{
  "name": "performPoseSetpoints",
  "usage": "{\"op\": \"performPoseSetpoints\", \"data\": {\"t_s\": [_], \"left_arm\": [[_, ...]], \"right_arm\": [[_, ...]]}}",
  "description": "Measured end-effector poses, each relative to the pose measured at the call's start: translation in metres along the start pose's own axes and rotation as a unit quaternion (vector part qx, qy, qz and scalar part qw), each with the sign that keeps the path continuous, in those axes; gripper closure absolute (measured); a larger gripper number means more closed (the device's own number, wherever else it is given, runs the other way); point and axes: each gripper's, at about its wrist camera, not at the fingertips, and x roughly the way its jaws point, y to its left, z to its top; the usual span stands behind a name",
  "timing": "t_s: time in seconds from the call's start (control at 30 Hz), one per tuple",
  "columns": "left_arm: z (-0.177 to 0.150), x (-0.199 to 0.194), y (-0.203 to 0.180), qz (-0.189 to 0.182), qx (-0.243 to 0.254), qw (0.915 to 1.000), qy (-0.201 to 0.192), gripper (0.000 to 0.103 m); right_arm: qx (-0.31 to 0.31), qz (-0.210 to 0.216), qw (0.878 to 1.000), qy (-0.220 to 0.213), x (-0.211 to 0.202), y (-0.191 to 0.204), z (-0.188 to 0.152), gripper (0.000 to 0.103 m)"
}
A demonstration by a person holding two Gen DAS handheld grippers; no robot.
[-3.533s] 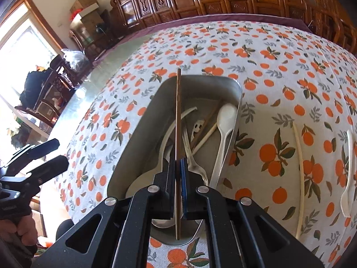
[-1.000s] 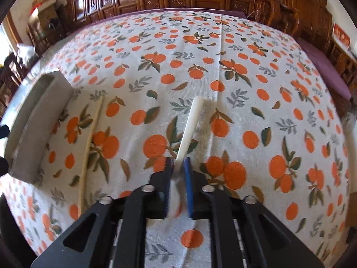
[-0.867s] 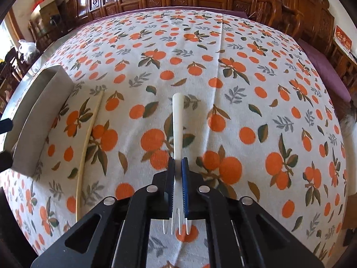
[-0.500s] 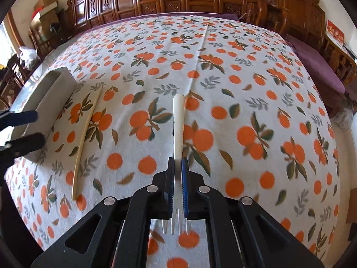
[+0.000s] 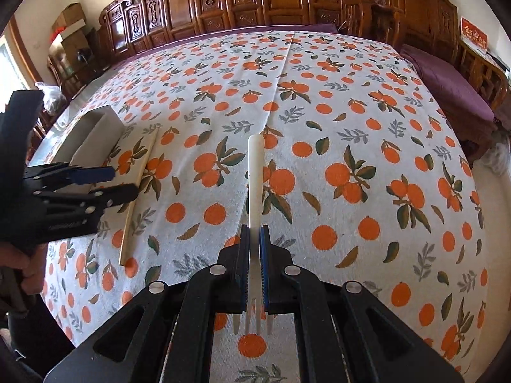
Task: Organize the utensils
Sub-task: 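Grasp a wooden chopstick with the left tool while the right tool holds the white fork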
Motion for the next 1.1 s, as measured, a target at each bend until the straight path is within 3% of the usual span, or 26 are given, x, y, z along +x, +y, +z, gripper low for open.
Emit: {"op": "performPoseSetpoints", "data": {"t_s": [0.13,0.33,0.47,0.57,1.1], "left_arm": [[0.001,0.010,0.004,0.001,-0.011,0.9999,0.011,0.063],[-0.002,0.014,0.005,0.006,-0.008,0.9998,0.016,0.065],[-0.003,0.013,0.007,0.003,-0.011,0.9998,0.017,0.078],[-0.005,0.011,0.007,-0.004,-0.007,0.9997,0.023,0.094],[-0.025,-0.013,0.025,-0.011,-0.014,0.9996,0.021,0.099]], "right_arm": [[0.000,0.005,1.000,0.002,0.002,0.004,-0.003,0.096],[-0.002,0.010,1.000,0.004,0.003,0.009,-0.007,0.096],[-0.003,0.011,1.000,0.005,0.001,0.011,-0.008,0.096],[-0.005,0.012,1.000,0.003,-0.001,0.014,-0.009,0.096],[-0.007,0.025,1.000,-0.002,-0.016,0.039,-0.017,0.096]]}}
